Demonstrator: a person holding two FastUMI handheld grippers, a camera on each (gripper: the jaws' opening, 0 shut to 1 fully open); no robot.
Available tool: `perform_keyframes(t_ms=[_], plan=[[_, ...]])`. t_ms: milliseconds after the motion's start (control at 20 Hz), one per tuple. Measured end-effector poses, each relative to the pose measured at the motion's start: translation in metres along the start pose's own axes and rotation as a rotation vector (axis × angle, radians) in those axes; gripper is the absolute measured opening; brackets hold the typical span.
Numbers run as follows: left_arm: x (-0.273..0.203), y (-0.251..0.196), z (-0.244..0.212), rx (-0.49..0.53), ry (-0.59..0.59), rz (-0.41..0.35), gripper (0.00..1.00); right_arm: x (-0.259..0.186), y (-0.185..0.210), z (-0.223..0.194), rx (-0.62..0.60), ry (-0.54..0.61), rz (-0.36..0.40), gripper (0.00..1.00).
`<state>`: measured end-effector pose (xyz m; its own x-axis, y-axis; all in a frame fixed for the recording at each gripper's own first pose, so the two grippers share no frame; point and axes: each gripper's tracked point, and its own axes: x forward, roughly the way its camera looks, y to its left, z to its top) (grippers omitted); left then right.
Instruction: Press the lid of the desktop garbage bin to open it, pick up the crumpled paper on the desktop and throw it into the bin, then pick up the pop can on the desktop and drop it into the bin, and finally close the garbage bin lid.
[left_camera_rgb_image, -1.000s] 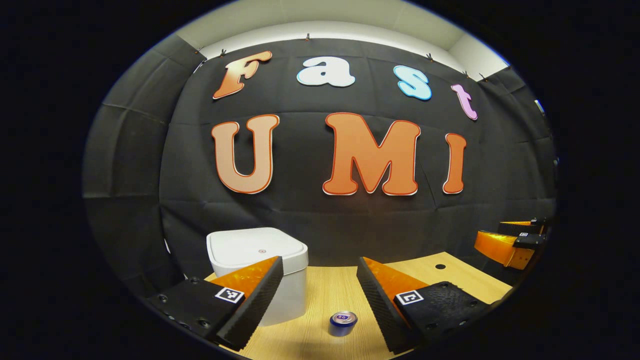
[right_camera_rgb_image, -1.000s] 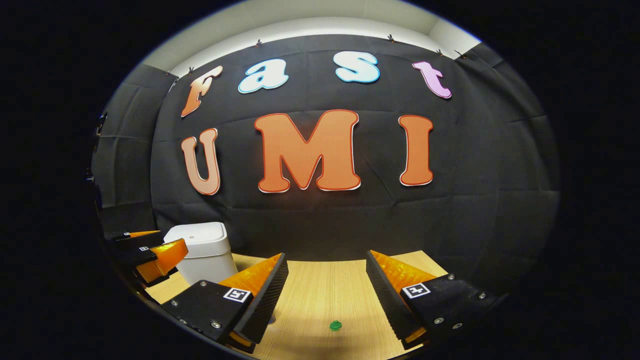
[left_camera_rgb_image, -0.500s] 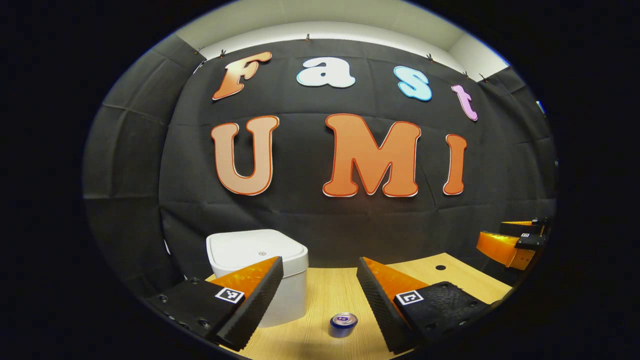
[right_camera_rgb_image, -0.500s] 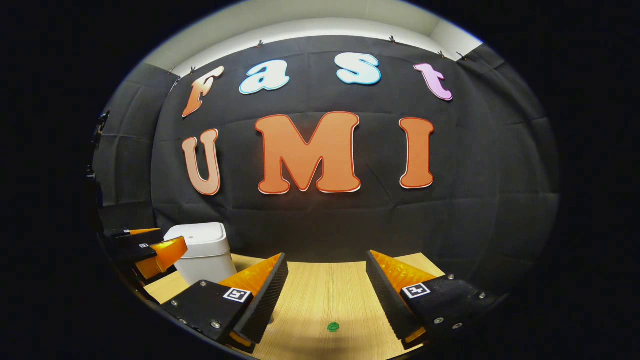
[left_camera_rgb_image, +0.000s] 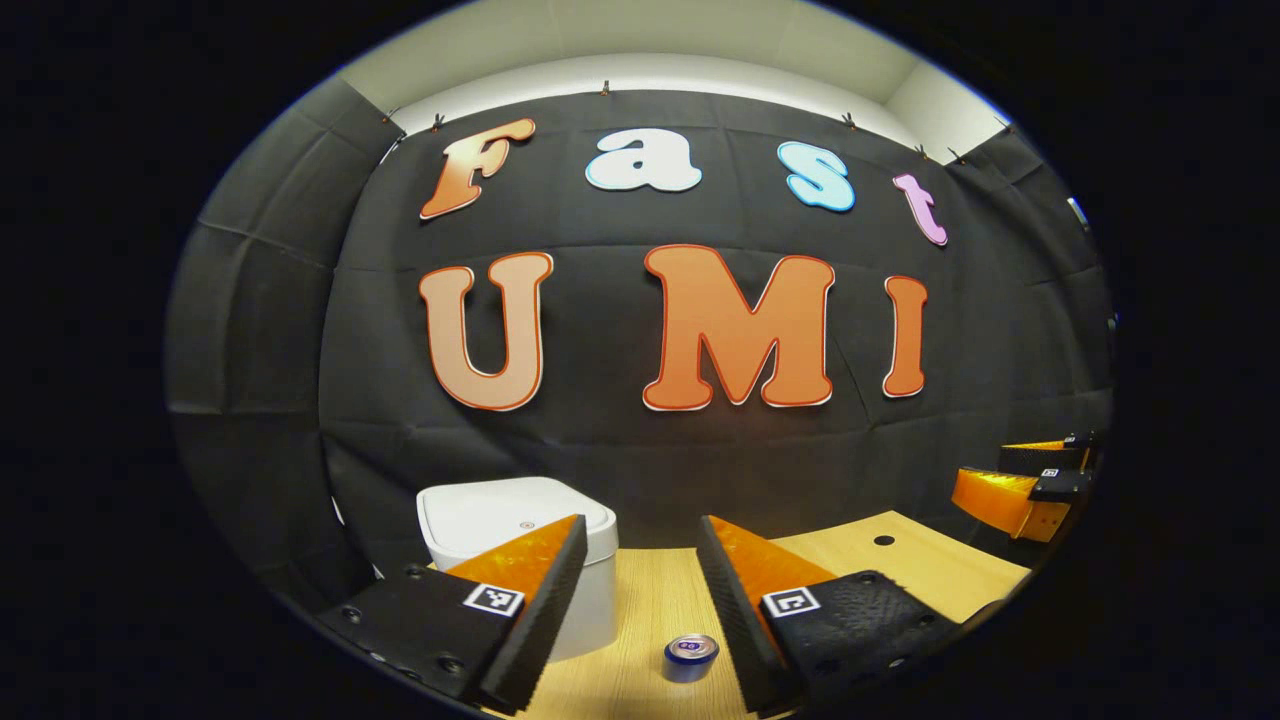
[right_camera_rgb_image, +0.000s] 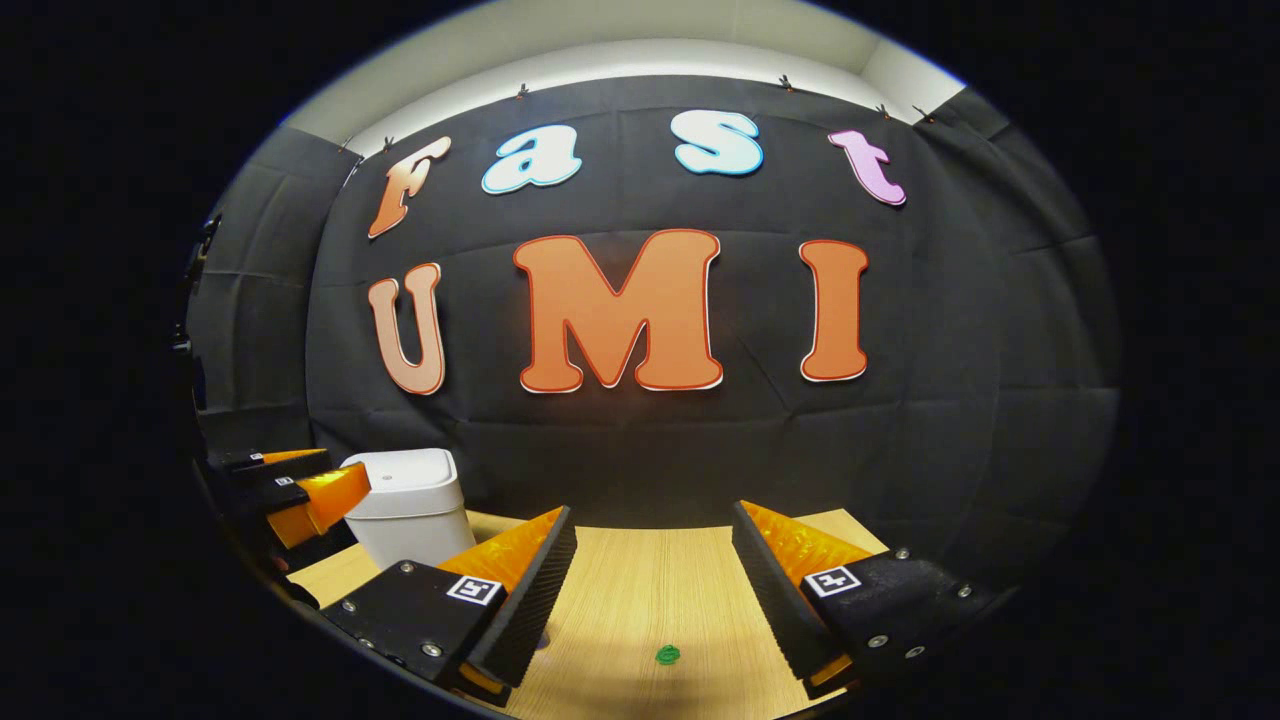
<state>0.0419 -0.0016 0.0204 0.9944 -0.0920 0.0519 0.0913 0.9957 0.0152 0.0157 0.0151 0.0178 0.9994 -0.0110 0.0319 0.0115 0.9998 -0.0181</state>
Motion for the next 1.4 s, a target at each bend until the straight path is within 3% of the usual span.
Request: perform_keyframes(t_ms=[350,400,900,1150,1400], plan=[[0.010,0.031,-0.006,-0.024,0.051,0.067,0.14,0.004,-0.012,0.002,0.009,-0.004,-0.020,0.94],[0.012,0.044,-0.003,-0.021,0.051,0.103,0.00,0.004,-0.013,0.002,0.010,-0.004,-0.020,0.94],[0.071,0.116,0.007,0.009,0.183,0.109,0.00,0.023,-0.011,-0.005,0.025,0.016,-0.004,0.94],[0.115,0.134,-0.035,-0.006,0.391,0.042,0.00,0.035,0.000,-0.007,0.039,0.036,0.022,0.94],[0.141,0.138,-0.067,-0.015,0.499,0.003,0.00,0.041,0.009,-0.002,0.018,0.027,0.041,0.94]])
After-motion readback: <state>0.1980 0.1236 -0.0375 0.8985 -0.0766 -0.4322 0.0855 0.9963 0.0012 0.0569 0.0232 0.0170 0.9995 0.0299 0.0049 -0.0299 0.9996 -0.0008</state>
